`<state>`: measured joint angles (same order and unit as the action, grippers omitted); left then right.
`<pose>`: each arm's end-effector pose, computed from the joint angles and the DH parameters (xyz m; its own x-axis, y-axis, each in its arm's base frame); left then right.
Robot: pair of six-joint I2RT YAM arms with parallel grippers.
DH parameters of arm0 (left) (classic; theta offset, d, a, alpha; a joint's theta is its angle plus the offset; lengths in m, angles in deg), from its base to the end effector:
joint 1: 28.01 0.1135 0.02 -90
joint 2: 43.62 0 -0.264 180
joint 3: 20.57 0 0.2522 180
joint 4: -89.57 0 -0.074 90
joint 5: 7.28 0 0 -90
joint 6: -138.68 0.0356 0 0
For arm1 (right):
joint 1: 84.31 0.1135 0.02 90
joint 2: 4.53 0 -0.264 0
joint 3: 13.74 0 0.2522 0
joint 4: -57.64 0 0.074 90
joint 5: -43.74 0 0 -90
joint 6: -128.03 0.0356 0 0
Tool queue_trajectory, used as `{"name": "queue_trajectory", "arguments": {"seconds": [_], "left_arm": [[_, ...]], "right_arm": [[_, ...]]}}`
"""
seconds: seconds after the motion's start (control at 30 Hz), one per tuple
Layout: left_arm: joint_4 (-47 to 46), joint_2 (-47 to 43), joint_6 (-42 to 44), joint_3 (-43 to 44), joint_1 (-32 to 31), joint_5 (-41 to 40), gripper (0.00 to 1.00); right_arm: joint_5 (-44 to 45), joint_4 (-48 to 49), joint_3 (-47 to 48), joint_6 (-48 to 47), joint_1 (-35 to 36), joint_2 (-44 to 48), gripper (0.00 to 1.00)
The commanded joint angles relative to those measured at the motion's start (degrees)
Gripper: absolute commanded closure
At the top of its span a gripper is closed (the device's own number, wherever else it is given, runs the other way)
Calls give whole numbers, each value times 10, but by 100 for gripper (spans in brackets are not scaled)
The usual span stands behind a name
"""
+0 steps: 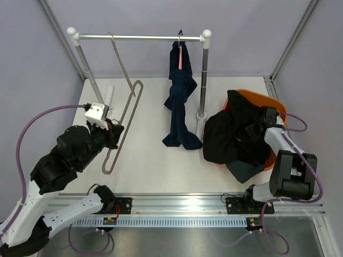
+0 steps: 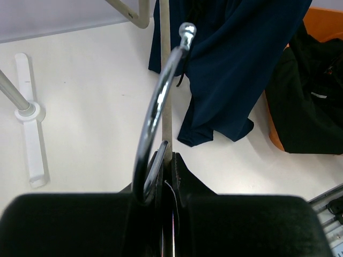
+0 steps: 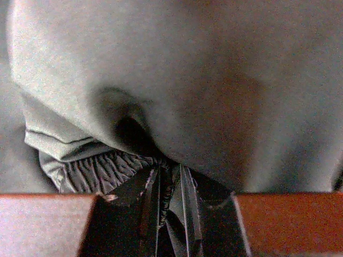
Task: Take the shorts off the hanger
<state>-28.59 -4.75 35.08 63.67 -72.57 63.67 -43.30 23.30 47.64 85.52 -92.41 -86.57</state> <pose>0.0757 -0.0583 0.4281 -0.2999 -0.0167 -0.9538 0.3804 0.9148 -0.1356 0.2792 -0.0416 0.1962 -0.4227 0.8037 -0.4188 0.7127 0.5802 0.3942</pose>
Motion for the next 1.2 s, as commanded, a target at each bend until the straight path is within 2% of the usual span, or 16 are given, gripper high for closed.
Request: {"name": "queue_trajectory", "arguments": {"seconds": [0.0, 0.27, 0.47, 0.57, 0.63, 0.97, 1.17], "left_arm": [[-9, 9, -7, 27, -2, 7, 100], [13, 68, -12, 58, -2, 16, 100], [36, 127, -29, 92, -2, 17, 100], [39, 134, -48, 92, -2, -4, 100], [40, 138, -59, 91, -2, -31, 100], [42, 75, -115, 49, -2, -117, 100], [46, 70, -114, 45, -2, -100, 100]], "right_arm": [[14, 8, -42, 41, -42, 20, 73], [16, -1, -33, 2, -42, 59, 68], [-59, 11, -21, -45, -39, 94, 56], [-54, -7, -5, -65, -23, 117, 46], [-47, -15, 1, -74, 1, 136, 44], [-26, -39, 28, -79, 73, 161, 43], [-14, -40, 26, -79, 77, 164, 42]]}}
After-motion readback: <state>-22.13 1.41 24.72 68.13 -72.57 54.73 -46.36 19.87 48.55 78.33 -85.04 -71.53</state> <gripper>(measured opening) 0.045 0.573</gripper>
